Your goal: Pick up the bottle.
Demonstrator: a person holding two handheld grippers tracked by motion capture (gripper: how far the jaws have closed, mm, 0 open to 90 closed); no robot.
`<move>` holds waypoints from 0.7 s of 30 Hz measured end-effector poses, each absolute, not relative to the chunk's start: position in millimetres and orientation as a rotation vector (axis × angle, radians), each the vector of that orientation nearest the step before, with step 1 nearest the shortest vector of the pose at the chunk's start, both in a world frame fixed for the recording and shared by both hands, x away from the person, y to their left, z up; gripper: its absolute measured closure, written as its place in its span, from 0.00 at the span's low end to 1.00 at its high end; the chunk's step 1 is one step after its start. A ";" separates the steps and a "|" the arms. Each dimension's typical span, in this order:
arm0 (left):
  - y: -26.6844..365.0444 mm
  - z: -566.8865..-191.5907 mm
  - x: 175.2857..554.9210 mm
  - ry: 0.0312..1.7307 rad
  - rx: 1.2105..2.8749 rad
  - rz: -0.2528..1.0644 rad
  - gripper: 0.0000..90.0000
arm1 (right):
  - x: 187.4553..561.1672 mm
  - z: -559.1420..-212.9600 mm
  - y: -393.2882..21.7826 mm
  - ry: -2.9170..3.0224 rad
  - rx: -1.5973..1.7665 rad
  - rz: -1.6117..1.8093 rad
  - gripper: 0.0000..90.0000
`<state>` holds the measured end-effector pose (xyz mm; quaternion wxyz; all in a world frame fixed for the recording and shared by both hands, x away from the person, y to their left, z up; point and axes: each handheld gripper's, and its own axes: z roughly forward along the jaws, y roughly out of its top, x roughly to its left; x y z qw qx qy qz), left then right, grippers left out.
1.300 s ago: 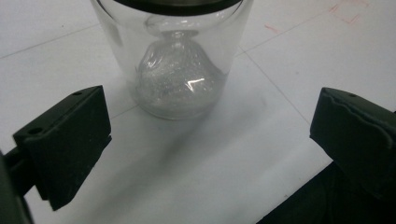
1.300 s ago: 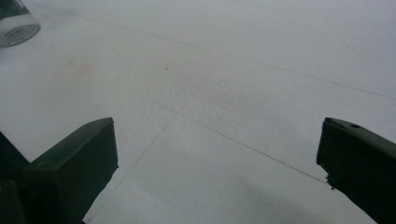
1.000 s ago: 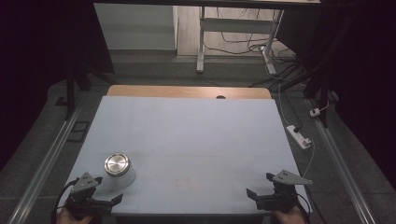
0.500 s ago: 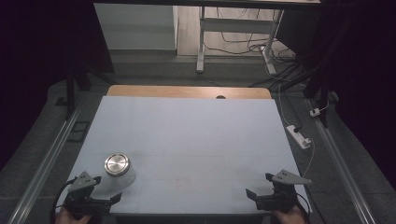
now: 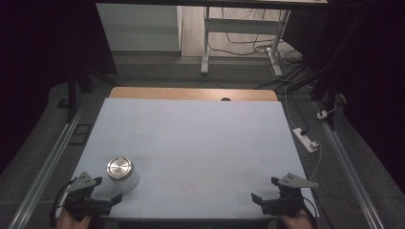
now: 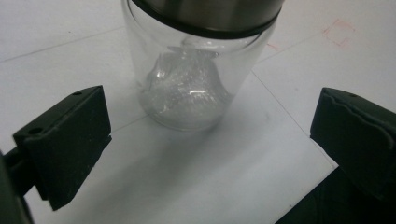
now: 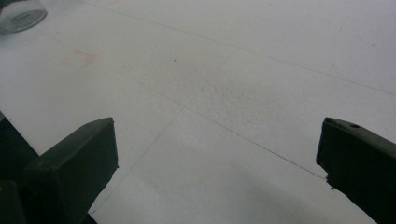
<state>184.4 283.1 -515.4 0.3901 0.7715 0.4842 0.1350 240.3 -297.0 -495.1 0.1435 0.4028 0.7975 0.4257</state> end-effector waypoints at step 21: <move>287.2 -517.5 197.6 1.188 1.940 0.351 0.00 | 241.1 -495.6 -294.8 2.326 1.143 1.219 0.00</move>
